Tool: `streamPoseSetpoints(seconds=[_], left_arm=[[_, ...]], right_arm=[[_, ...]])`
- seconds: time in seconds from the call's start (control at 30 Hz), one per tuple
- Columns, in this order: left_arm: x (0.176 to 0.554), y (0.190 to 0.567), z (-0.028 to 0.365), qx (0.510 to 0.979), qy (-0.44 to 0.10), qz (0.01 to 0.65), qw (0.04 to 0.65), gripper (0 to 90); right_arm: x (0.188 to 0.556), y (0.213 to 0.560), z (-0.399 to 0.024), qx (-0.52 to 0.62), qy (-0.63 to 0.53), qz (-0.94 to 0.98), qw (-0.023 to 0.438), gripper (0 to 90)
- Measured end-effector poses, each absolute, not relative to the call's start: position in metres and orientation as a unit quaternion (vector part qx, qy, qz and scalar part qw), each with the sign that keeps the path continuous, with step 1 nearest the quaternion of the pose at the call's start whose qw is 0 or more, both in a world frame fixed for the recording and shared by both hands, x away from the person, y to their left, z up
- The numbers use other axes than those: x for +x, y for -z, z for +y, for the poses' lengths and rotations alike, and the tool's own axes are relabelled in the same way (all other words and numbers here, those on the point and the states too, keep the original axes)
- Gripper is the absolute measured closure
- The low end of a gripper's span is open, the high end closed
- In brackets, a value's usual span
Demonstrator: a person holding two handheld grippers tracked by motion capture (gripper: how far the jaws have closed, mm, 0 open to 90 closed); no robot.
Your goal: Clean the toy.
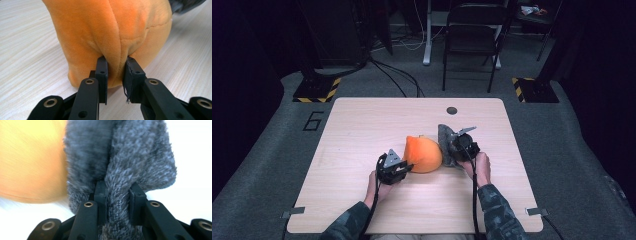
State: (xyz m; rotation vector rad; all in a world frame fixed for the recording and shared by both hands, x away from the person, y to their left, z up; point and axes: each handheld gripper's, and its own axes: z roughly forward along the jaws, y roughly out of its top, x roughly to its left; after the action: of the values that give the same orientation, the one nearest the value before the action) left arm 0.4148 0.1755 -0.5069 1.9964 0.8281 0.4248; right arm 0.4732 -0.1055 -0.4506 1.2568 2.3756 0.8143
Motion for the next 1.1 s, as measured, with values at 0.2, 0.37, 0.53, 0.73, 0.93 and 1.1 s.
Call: streamPoseSetpoints(seconds=[0.2,0.37,0.53,0.73,0.93,1.1], left_arm=[[0.416,0.507,0.178,0.806,-0.167,0.343,0.453,74.6],[0.418,0.508,0.18,0.803,-0.164,0.348,0.455,74.5],[0.417,0.507,0.179,0.805,-0.17,0.343,0.453,72.1],[0.414,0.504,0.175,0.816,-0.205,0.337,0.422,47.4],[0.413,0.511,0.163,0.818,-0.247,0.32,0.409,51.0],[0.413,0.51,0.166,0.81,-0.243,0.322,0.425,72.1]], right_arm=[[0.457,0.421,-0.09,0.406,-0.349,0.826,0.175,73.2],[0.454,0.424,-0.08,0.392,-0.37,0.827,0.161,73.2],[0.459,0.441,-0.078,0.394,-0.361,0.832,0.15,73.2],[0.46,0.442,-0.077,0.394,-0.358,0.831,0.161,73.2],[0.46,0.442,-0.076,0.399,-0.357,0.829,0.165,73.2],[0.46,0.438,-0.078,0.399,-0.358,0.827,0.17,73.2]])
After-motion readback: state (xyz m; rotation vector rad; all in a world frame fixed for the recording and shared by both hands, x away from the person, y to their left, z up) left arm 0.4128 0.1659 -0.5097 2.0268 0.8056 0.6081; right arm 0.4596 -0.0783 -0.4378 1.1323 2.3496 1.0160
